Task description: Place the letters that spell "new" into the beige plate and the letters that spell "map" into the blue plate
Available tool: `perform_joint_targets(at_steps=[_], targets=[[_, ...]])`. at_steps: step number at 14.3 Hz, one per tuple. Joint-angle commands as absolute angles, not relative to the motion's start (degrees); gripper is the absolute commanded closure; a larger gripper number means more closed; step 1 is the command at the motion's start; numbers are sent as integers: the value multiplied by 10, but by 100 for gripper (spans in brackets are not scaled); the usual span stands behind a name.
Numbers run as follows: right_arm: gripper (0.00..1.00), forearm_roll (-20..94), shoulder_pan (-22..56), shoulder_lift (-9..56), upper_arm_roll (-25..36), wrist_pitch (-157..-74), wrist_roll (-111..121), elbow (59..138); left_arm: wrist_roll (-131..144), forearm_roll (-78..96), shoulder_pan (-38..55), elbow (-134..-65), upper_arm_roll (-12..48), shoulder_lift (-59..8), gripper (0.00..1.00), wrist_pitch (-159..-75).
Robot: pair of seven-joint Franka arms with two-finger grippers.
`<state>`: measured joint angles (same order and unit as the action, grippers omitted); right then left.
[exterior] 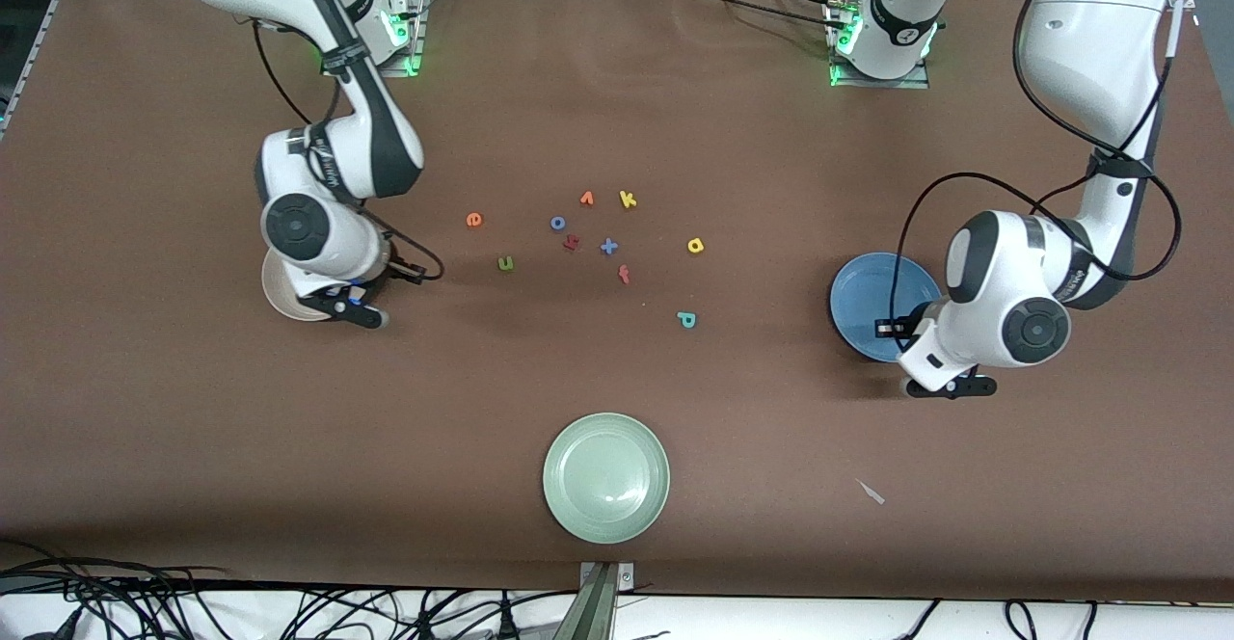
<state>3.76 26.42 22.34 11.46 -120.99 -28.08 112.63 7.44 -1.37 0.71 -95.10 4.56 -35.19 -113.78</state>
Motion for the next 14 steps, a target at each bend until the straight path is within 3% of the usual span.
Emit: perform_joint_targets(at_steps=[1,2,3,7,8,9,10,14], targets=[[100,40,267,192,148,-1220,-193,1189,49,-23,-2,-986,54,-347,44,-1177],[100,39,267,186,157,-1229,-172,1205,50,-23,0,-986,54,-347,13,-1177],[100,39,267,178,166,-1244,-149,1221,59,-23,8,-983,56,-345,0,-1171],[100,40,266,170,215,-1317,-23,1273,184,-23,74,-959,73,-342,0,-1146],[73,41,267,170,216,-1314,-18,1273,232,-23,98,-954,74,-342,0,-1145],[6,41,267,169,216,-1308,-20,1270,271,-21,118,-945,74,-344,0,-1145],[0,41,267,163,215,-1294,-26,1267,304,-18,133,-940,75,-347,0,-1145],[0,42,272,138,168,-1253,-103,1254,370,61,182,-886,81,-382,0,-1151]])
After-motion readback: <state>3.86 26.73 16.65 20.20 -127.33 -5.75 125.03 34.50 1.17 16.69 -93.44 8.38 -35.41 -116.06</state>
